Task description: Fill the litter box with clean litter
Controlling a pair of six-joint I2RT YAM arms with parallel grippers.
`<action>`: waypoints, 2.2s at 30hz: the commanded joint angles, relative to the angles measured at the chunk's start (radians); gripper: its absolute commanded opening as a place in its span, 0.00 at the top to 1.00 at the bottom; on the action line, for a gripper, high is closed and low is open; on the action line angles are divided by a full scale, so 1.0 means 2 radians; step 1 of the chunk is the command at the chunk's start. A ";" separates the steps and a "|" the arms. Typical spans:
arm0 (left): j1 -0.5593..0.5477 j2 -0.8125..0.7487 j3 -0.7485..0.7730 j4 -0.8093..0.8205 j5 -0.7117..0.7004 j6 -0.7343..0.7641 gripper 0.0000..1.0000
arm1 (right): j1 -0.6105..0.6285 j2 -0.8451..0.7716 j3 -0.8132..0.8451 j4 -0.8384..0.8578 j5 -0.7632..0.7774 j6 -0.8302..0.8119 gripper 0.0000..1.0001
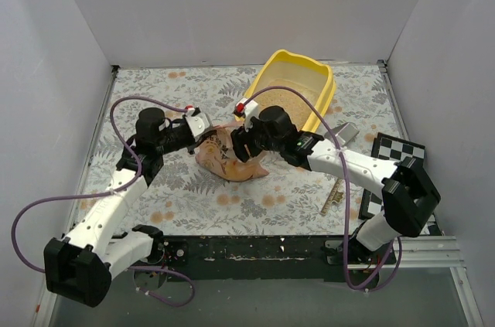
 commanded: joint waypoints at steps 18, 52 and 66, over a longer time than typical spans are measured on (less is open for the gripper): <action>-0.006 -0.098 -0.122 0.159 -0.016 -0.100 0.88 | -0.045 -0.210 0.051 -0.293 0.238 0.075 0.08; -0.060 -0.097 -0.136 0.165 -0.039 -0.103 0.86 | -0.308 -0.108 -0.158 -0.182 0.100 0.395 0.30; -0.075 -0.097 -0.141 0.165 -0.058 -0.095 0.84 | -0.308 -0.042 -0.148 -0.159 0.105 0.395 0.41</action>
